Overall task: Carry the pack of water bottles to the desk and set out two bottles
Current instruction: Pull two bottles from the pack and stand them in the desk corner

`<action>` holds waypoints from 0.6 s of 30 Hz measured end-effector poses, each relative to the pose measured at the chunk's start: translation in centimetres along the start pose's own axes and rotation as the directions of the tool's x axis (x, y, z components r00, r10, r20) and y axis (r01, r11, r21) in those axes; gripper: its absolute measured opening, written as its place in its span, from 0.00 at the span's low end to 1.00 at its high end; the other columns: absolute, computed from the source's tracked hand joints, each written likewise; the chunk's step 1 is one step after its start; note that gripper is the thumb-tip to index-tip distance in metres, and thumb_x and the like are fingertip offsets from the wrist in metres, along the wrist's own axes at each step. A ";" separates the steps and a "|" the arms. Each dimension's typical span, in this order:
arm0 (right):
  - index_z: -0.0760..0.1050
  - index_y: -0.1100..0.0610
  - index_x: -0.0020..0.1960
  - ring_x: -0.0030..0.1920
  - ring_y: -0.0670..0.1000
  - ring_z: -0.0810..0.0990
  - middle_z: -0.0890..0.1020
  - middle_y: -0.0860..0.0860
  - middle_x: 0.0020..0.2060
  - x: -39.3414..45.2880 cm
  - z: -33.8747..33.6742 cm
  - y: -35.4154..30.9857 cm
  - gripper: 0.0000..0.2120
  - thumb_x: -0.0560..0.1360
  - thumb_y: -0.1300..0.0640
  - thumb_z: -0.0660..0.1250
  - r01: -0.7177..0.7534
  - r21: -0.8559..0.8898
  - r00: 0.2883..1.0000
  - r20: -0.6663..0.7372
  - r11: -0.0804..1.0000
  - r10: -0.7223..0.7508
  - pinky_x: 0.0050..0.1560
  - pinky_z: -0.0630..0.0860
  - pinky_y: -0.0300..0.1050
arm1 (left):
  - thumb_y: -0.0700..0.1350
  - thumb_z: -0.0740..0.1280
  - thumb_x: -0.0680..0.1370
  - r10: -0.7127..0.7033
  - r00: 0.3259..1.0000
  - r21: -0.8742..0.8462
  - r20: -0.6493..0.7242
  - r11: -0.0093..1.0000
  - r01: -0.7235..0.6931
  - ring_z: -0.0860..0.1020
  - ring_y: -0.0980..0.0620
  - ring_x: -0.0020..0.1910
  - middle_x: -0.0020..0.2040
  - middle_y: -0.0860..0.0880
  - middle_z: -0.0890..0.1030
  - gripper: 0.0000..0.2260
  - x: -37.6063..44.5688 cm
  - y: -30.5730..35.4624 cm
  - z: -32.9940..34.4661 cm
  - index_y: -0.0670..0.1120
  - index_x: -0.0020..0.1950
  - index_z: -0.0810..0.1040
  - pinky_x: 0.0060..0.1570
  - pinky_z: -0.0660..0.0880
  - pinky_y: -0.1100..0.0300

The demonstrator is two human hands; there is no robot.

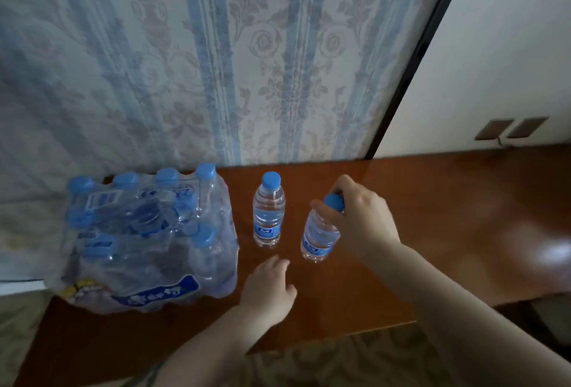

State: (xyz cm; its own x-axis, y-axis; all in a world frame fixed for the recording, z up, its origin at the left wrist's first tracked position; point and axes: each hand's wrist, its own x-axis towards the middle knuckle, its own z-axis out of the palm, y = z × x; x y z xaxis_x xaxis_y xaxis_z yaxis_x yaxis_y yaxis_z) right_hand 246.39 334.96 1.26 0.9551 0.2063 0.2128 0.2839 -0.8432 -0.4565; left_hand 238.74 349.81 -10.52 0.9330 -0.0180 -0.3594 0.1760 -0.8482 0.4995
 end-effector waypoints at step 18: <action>0.69 0.48 0.63 0.59 0.53 0.72 0.73 0.50 0.56 6.8 1.5 1.3 0.24 0.72 0.39 0.66 0.380 -0.132 0.884 0.344 0.916 -0.317 0.55 0.70 0.48 | 0.49 0.62 0.77 -0.314 0.947 -0.066 -0.073 0.949 0.310 0.51 0.48 0.76 0.78 0.49 0.53 0.29 5.0 1.1 5.3 0.51 0.76 0.54 0.73 0.58 0.49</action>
State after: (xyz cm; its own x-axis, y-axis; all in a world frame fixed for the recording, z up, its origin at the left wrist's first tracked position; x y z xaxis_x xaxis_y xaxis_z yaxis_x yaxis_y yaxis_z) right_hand 253.42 335.98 0.81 0.7832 0.6208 0.0357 0.6117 -0.7589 -0.2234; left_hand 241.99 345.98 -15.90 0.8508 0.2880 -0.4395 0.4765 -0.7755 0.4142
